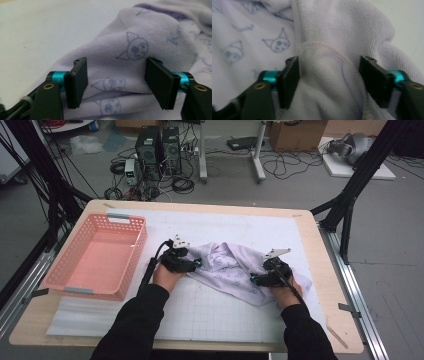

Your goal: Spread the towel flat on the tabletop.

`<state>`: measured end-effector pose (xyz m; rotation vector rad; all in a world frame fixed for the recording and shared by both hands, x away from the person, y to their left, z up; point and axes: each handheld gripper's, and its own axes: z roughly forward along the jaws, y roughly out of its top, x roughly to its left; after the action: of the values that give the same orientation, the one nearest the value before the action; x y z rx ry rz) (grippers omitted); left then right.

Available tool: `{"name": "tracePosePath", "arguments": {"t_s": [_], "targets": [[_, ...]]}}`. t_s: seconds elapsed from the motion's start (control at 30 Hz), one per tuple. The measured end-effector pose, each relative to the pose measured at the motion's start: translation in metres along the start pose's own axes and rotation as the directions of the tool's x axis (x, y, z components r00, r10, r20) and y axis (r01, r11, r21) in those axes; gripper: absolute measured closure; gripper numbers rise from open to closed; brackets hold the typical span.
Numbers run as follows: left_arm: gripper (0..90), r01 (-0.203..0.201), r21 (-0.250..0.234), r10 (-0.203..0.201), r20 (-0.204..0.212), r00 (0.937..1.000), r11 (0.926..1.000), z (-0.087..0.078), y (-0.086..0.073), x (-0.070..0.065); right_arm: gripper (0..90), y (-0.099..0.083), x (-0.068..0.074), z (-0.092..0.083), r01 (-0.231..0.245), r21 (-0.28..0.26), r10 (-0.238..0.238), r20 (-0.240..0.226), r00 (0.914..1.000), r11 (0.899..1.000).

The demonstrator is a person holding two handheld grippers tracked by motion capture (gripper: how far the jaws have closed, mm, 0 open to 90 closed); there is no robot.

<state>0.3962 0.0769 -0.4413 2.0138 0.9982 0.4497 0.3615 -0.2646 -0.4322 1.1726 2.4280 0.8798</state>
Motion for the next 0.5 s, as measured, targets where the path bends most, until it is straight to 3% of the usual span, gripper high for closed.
{"name": "tracePosePath", "arguments": {"t_s": [0.03,0.07,0.1,0.13,0.3,0.33,0.37,0.5], "targets": [[52.3,-0.029,0.013,0.029,-0.01,0.9995,0.9995,0.001,-0.001,0.001,64.5,-0.001,-0.001,-0.002,0.005,0.003,-0.005,-0.017,0.9998,1.0],[67.3,-0.029,0.013,0.029,-0.01,0.9995,0.9995,0.001,-0.001,0.001,71.4,-0.003,0.001,-0.005,0.005,0.01,-0.005,-0.028,0.9996,1.0],[76.4,-0.034,0.001,0.034,-0.016,0.9993,0.9994,0.001,-0.001,0.005,73.9,-0.005,0.001,-0.007,0.003,0.013,-0.002,-0.044,0.999,1.0],[79.7,-0.02,-0.002,0.02,-0.018,0.9996,0.9998,0.0,-0.001,0.007,75.2,-0.007,0.003,-0.009,0.003,0.014,-0.002,-0.058,0.9983,1.0],[81.0,-0.01,-0.013,0.009,-0.074,0.9972,0.9999,-0.001,0.005,0.014,75.7,-0.017,0.015,-0.02,0.032,0.032,-0.028,-0.114,0.9931,0.999],[81.3,0.016,-0.024,-0.018,-0.085,0.9962,0.9996,-0.001,0.005,0.017,75.7,-0.021,0.019,-0.023,0.043,0.03,-0.039,-0.122,0.9918,0.999],[81.7,0.022,0.005,-0.022,-0.102,0.9946,0.9997,0.0,0.007,0.024,75.7,-0.027,0.027,-0.028,0.057,0.024,-0.053,-0.147,0.9877,0.998],[82.0,0.041,-0.003,-0.041,-0.14,0.9893,0.9992,-0.002,0.016,0.036,76.0,-0.035,0.04,-0.038,0.063,0.007,-0.06,-0.219,0.9738,0.998]]}}
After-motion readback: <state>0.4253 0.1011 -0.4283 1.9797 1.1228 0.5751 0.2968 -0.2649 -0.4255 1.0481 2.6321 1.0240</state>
